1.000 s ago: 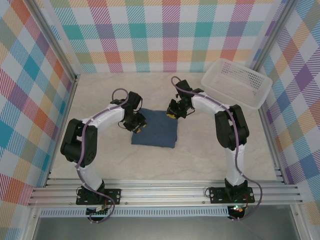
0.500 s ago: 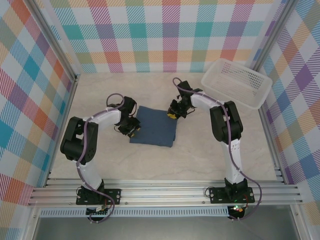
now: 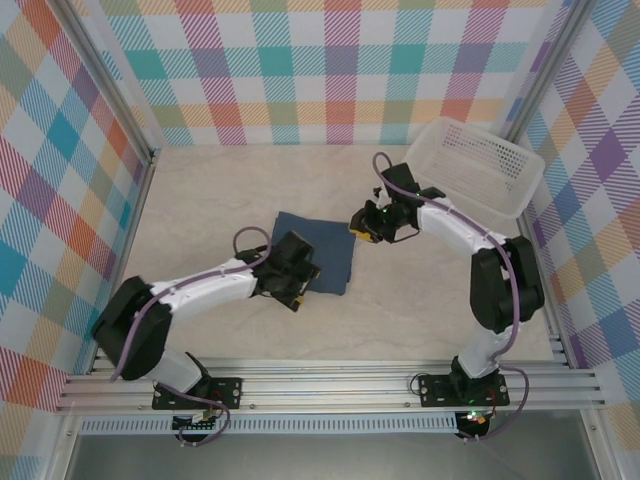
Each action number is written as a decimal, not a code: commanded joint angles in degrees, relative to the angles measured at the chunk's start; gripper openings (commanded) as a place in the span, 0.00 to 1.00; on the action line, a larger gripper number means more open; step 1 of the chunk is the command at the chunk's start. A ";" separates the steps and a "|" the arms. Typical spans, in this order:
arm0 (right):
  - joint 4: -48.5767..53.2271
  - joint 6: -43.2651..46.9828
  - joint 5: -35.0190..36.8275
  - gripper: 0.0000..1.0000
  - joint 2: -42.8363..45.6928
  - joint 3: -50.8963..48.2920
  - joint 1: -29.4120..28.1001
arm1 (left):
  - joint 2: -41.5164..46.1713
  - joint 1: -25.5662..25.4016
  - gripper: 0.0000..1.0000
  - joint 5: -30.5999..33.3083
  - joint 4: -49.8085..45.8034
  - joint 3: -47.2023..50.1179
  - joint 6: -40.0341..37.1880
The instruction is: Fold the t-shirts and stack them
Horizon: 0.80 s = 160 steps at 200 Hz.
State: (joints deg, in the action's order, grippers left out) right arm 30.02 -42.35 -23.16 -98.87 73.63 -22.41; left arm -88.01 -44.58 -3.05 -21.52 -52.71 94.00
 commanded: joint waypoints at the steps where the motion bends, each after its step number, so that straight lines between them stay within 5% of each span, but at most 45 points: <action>1: 1.36 2.47 -1.23 0.26 4.04 -4.06 1.60 | -4.62 -2.22 0.66 4.97 9.98 -5.17 9.10; 65: 2.91 3.42 -2.15 0.26 15.54 -13.60 5.46 | -11.95 -4.56 0.64 8.87 5.10 -12.28 18.61; 160: 4.56 3.85 -2.64 0.26 20.95 -18.16 8.25 | -23.83 -0.98 0.57 8.50 9.27 -15.18 19.04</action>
State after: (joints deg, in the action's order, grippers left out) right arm 33.39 -39.75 -24.73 -79.94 55.88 -14.83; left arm -110.08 -47.90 4.75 -12.45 -69.47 111.33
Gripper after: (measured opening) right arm 0.259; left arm 0.565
